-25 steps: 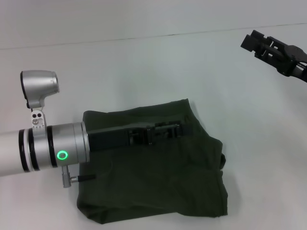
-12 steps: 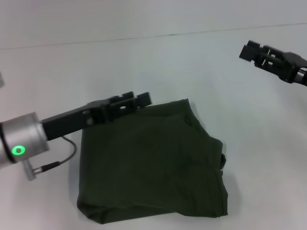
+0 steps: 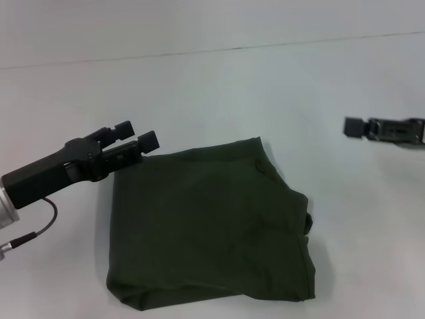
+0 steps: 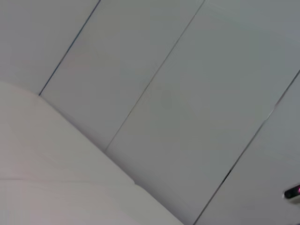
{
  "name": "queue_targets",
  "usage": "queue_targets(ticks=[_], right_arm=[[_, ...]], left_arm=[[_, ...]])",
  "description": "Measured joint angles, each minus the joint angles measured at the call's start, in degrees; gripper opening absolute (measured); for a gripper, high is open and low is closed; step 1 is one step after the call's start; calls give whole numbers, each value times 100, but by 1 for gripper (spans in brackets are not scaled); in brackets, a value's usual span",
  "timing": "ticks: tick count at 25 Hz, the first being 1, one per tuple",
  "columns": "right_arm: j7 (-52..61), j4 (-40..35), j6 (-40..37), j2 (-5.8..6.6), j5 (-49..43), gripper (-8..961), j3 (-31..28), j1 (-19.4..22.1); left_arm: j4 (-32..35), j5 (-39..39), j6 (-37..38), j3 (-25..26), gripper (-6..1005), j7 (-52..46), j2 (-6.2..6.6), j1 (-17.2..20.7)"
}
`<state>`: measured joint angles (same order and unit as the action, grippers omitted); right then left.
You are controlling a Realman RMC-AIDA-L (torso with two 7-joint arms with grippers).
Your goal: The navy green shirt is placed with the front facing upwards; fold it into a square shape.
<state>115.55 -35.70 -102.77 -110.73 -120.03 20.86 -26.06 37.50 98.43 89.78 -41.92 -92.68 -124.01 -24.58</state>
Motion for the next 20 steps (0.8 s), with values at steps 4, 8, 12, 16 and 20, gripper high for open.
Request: queue_targets(ticks=[4,8,12,16,20], right_arm=[[452,-12,257,47,-521,607,37,32],[472,-12,483,-84,-764,606,61,-58],[533,77,685,-122,-926,606,225,-171],[649,151,768,-123,-1131,607,335,-249],[773,263,950,-136,-1230,607,497,-292]], left_arm=[[17,1,211,74,963,217,0,22],[16,42,426,35,963,344,-1,15],[11,207,427,94,963,433,0,55],[-23,233,393,123,963,589,-1,143],[-49,235,376,129,963,637,-9,184]])
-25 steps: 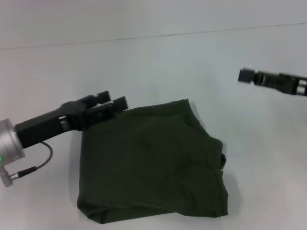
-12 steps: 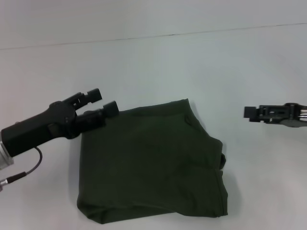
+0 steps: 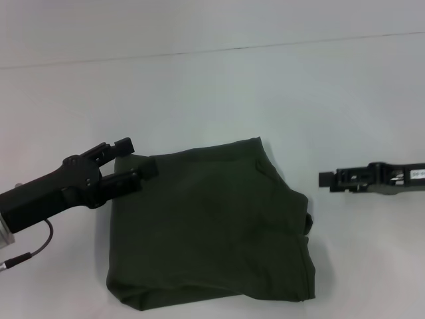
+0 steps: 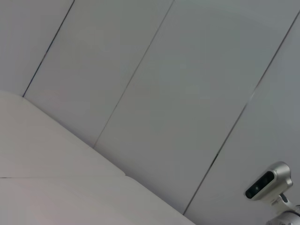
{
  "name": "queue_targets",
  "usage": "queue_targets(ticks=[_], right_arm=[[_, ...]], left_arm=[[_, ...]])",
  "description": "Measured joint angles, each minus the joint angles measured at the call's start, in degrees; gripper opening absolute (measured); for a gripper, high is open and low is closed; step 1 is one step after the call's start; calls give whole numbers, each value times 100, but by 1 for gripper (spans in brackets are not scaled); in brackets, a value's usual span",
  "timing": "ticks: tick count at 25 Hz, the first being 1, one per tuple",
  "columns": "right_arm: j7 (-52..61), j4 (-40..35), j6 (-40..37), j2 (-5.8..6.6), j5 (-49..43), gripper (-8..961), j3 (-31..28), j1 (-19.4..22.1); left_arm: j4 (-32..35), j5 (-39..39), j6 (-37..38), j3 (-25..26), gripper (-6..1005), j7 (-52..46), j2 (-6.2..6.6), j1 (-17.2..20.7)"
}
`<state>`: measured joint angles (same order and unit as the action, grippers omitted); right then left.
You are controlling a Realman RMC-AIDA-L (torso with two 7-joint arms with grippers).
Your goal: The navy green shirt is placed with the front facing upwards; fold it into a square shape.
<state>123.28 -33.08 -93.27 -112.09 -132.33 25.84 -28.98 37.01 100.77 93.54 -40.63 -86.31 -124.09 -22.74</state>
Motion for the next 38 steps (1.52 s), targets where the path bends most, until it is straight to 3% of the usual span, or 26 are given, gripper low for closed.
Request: queue_targets(ticks=[10,38], right_arm=[[70,375,613,-69,-27,604,472,-166],[195,463,1077,-233,-30,596,748,-311]], left_arm=[[-19,4,23,3,963,16,-1,-16],[-88,4,-178,-5,964,27,8,-46]])
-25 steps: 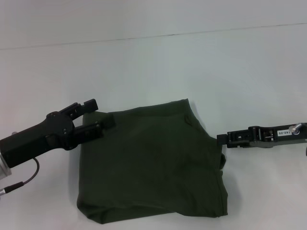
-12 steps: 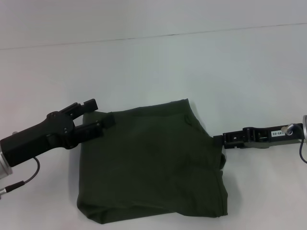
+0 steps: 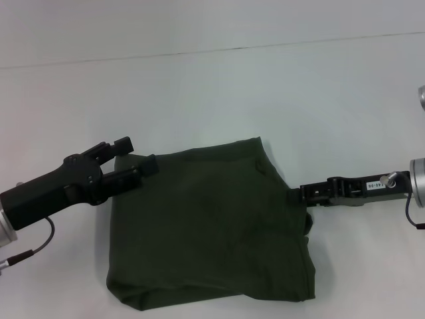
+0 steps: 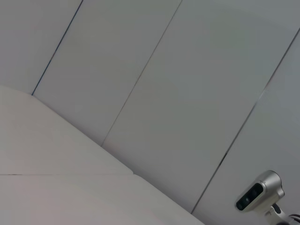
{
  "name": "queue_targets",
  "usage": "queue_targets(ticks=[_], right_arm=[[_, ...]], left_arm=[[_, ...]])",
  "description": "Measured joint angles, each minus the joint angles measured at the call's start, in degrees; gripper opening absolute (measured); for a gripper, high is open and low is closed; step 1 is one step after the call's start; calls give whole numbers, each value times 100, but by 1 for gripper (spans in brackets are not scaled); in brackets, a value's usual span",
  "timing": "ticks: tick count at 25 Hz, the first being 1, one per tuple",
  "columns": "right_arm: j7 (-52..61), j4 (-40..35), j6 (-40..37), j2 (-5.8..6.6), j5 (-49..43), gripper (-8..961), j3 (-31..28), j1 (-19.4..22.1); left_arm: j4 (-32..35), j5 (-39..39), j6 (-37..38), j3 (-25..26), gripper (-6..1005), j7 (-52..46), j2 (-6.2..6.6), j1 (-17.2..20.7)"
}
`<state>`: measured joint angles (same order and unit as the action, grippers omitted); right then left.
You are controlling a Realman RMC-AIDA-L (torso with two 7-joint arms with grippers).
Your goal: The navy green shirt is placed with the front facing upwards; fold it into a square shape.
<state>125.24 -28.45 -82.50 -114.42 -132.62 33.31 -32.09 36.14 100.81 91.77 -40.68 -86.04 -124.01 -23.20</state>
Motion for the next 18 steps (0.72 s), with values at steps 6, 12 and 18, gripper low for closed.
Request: queue_targets(ticks=[6,12,18], right_arm=[[-18,24,-81,-1,19,581,0,-4],[-55,24,-321,-15,50,504,0,-62],[-86,24,-587,-59,71,477,-29,-182]], left_arm=[[-18,0,-8,-1,964,1,0,0],[-186,0,-31,-4,964,102,0,-38],[-266,0,-65,-18,964,149,0,-76]])
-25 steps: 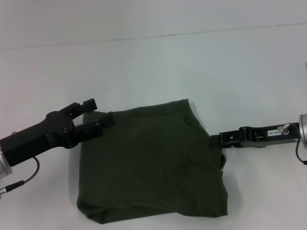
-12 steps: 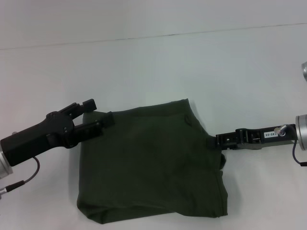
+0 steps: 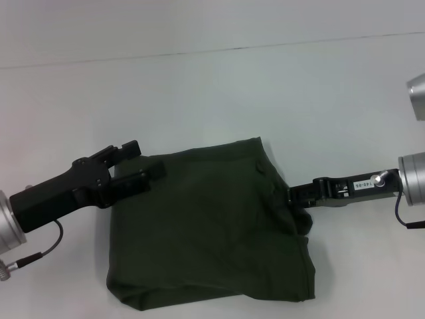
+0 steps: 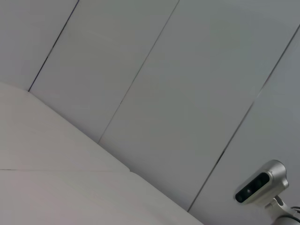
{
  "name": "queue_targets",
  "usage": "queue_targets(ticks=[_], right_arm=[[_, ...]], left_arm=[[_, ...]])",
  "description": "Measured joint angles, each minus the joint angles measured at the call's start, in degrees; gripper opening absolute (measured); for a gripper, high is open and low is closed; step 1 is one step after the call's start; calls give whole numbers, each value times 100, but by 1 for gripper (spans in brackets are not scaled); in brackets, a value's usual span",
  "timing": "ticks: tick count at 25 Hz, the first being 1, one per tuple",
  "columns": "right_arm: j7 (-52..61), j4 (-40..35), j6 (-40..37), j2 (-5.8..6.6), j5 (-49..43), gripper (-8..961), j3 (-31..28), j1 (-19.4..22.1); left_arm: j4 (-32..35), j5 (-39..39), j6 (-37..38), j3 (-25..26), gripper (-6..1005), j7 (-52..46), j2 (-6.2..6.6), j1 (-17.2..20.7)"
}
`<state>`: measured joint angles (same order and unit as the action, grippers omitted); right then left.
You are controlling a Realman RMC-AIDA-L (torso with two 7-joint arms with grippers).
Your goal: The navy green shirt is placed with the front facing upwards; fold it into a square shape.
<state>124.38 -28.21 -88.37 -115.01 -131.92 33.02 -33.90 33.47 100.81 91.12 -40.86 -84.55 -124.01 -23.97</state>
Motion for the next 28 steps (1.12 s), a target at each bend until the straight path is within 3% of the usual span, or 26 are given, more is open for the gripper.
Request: queue_targets(ticks=[21,28], right_arm=[[103,-4,348,53,-53,461,25,142],[134,0,493,-36,-53,461,137,31]], left_arm=[[-113,-7,-7,17,963,78,0,-17],[-113,-5,-31,18,964,91,0,-13]])
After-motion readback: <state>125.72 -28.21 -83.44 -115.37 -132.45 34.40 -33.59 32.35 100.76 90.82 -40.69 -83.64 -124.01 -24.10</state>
